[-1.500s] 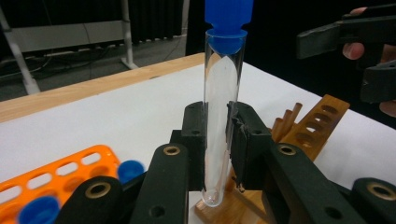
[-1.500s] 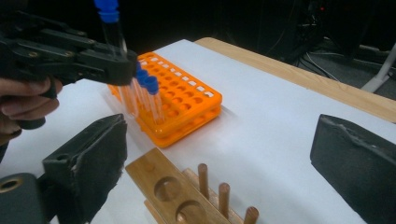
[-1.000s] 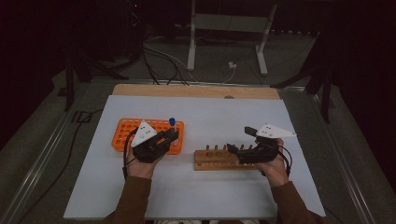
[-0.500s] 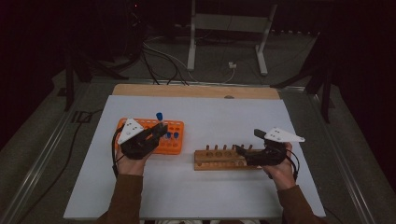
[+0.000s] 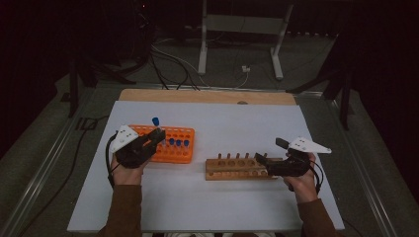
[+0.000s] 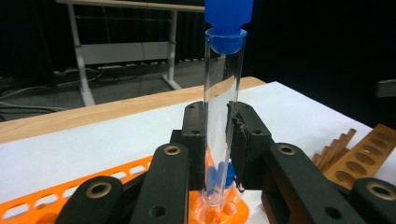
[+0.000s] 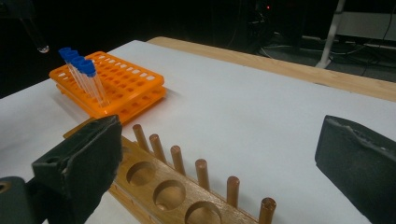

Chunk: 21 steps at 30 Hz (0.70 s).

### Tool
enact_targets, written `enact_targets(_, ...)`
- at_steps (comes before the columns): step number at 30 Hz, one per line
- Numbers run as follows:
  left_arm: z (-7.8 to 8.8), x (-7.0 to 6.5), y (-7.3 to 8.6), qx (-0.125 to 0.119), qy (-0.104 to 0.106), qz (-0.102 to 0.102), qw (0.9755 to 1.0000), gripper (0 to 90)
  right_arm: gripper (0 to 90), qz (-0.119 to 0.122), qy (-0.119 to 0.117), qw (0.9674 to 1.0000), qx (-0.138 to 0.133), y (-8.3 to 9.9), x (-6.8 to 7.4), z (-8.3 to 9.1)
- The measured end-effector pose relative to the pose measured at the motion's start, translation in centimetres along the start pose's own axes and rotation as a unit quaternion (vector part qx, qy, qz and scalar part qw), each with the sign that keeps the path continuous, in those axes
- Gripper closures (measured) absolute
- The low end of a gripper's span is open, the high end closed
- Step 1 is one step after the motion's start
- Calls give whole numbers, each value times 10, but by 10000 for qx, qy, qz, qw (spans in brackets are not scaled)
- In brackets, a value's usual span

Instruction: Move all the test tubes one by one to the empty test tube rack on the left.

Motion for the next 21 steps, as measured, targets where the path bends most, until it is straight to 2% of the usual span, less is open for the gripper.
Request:
enact_targets(3,2,5,2,-21,-98,11,9999,783,11,-27,18,10000,5,1,-1,1)
enact_targets(8,4,12,10,-38,-301,-84,9995,782,11,-39,27,10000,-6,2,-1,1)
enact_targets(13,5,20,20,-60,-464,-58,9989,782,11,-37,11,10000,-6,3,-1,1)
enact_targets(21,0,24,32,48,-538,-102,9985,782,11,-20,-23,10000,-2,3,0,0)
Point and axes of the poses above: each handheld gripper's, and its own axes: z roughly backward along the jaws, y roughly out of its underside, x roughly to its left, the point moved 1 cm from there along -z, roughly forward along the jaws, and after that the axes turned 11 degrees about -x, right-handed, at the moved point
